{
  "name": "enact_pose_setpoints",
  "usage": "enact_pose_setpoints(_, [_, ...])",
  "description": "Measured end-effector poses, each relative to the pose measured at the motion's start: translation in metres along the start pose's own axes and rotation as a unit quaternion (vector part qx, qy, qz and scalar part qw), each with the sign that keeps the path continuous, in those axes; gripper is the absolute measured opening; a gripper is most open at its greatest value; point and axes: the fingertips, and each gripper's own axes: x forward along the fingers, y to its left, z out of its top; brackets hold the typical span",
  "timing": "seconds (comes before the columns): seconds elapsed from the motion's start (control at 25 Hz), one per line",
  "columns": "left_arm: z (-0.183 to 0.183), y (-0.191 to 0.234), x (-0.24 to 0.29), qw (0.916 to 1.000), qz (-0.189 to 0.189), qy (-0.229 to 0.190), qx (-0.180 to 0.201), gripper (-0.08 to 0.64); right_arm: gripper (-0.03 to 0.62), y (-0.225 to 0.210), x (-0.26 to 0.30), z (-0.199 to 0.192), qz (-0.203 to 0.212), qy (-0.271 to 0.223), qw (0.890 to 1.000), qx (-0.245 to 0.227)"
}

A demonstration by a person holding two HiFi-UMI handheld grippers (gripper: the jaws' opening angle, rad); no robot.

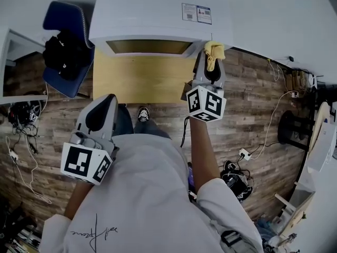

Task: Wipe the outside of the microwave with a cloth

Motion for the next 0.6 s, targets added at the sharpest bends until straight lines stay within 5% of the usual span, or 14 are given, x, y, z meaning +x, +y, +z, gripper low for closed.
enact_pose_setpoints(0.44, [0.004,-0.005,-0.003,0.9991,-0.025,-0.013,-0.031,-0.005,0.118,0.039,0.003,-0.002,0.041,-0.007,0.999,-0.002])
enact_pose_setpoints(0.6, [0.003,-0.004,-0.004,0.9992,-0.022,-0.011,-0.032,-0.005,0.117,0.071,0.008,-0.010,0.085,-0.001,0.996,-0.006])
